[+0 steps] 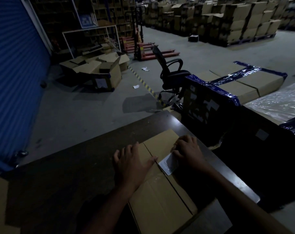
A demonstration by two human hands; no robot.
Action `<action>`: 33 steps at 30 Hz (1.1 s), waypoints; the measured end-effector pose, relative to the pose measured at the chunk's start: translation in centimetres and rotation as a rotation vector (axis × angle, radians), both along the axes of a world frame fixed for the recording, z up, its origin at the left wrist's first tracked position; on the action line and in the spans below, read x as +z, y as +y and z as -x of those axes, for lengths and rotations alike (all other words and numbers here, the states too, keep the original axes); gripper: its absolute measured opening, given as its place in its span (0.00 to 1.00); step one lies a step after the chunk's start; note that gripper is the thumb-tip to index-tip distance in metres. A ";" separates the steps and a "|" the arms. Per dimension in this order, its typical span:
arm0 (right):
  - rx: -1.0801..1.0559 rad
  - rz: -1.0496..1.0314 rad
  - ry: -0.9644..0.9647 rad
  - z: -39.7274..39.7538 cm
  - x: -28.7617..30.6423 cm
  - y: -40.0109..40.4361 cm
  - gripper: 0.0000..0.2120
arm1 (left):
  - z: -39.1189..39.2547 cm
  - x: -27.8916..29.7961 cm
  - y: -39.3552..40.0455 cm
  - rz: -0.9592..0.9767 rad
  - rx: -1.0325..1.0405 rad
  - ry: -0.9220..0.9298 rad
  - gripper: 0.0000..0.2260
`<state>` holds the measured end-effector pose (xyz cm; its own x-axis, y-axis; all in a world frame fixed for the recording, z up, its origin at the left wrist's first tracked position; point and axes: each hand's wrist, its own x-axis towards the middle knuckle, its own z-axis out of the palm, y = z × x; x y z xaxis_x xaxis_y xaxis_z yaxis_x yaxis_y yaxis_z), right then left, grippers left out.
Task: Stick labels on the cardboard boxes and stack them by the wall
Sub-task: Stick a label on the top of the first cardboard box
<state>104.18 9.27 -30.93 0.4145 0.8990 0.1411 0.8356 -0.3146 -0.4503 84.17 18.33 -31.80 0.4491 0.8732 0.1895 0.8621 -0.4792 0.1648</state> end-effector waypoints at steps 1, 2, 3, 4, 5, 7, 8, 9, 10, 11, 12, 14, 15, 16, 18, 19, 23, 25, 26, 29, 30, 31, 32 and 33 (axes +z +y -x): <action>0.001 0.001 0.001 0.0 0.1 0.0 0.09 | 0.0 0.0 0.0 0.001 0.000 0.004 0.44; 0.002 0.001 0.006 0.0 0.1 0.0 0.09 | -0.1 0.0 0.0 0.003 0.001 0.008 0.44; 0.001 0.003 0.016 0.0 0.2 0.0 0.09 | -0.1 0.0 0.1 0.007 0.003 0.011 0.43; -0.002 0.006 0.025 0.0 0.2 0.1 0.09 | -0.1 -0.1 0.1 0.008 0.005 0.011 0.43; -0.004 0.013 0.029 0.0 0.2 0.1 0.09 | -0.1 -0.2 0.2 0.009 0.009 0.010 0.43; -0.003 0.032 0.024 -0.1 0.3 0.2 0.10 | -0.1 -0.3 0.2 0.005 0.010 0.010 0.43; -0.001 0.042 0.026 -0.2 0.3 0.3 0.10 | -0.2 -0.3 0.2 0.002 0.009 0.009 0.43; 0.004 0.049 0.031 -0.2 0.3 0.2 0.10 | -0.1 -0.3 0.2 0.002 0.009 0.010 0.43; 0.014 0.049 0.038 -0.2 0.3 0.2 0.09 | -0.2 -0.2 0.2 0.003 0.008 0.011 0.43; 0.025 0.048 0.043 -0.3 0.3 0.1 0.09 | -0.1 -0.1 0.1 0.007 0.006 0.013 0.43; 0.033 0.050 0.049 -0.4 0.4 0.1 0.09 | -0.2 -0.1 0.1 0.013 0.006 0.014 0.44; 0.047 0.066 0.061 -0.5 0.4 0.1 0.11 | -0.2 -0.1 0.1 0.020 0.008 0.012 0.44; 0.055 0.079 0.072 -0.6 0.5 0.1 0.12 | -0.2 -0.1 0.1 0.020 0.009 0.009 0.44; 0.058 0.091 0.090 -0.7 0.4 0.1 0.13 | -0.2 -0.1 0.1 0.016 0.010 0.008 0.44; 0.086 0.098 0.082 -1.1 0.2 0.1 0.19 | -0.2 0.0 0.1 0.014 0.012 0.011 0.45; 0.115 0.081 0.055 -1.3 0.1 0.1 0.22 | -0.1 0.0 0.1 0.015 0.012 0.014 0.46; 0.221 -0.049 -0.028 -1.7 0.9 0.3 0.24 | 0.0 -0.2 0.1 0.016 0.007 0.004 0.46; 0.220 -0.009 0.039 -2.2 1.4 0.5 0.19 | 0.0 -0.2 0.1 0.021 0.007 -0.007 0.46; 0.193 0.027 0.096 -2.4 2.0 0.6 0.15 | 0.0 -0.1 0.1 0.027 0.007 -0.004 0.46; 0.222 0.099 0.232 -3.6 3.0 0.0 0.06 | -0.1 0.0 0.0 0.030 0.008 0.002 0.46; 0.233 0.077 0.242 -4.0 3.0 -0.5 0.06 | -0.1 0.0 0.0 0.027 0.009 0.002 0.45; 0.221 0.058 0.272 -4.0 3.1 -1.0 0.08 | -0.1 0.0 0.0 0.025 0.010 0.002 0.45; 0.199 0.032 0.254 -4.1 3.0 -1.4 0.11 | -0.1 0.0 0.1 0.027 0.011 0.002 0.45; 0.202 -0.026 0.213 -3.9 2.9 -1.7 0.13 | -0.1 0.0 0.1 0.033 0.010 0.002 0.45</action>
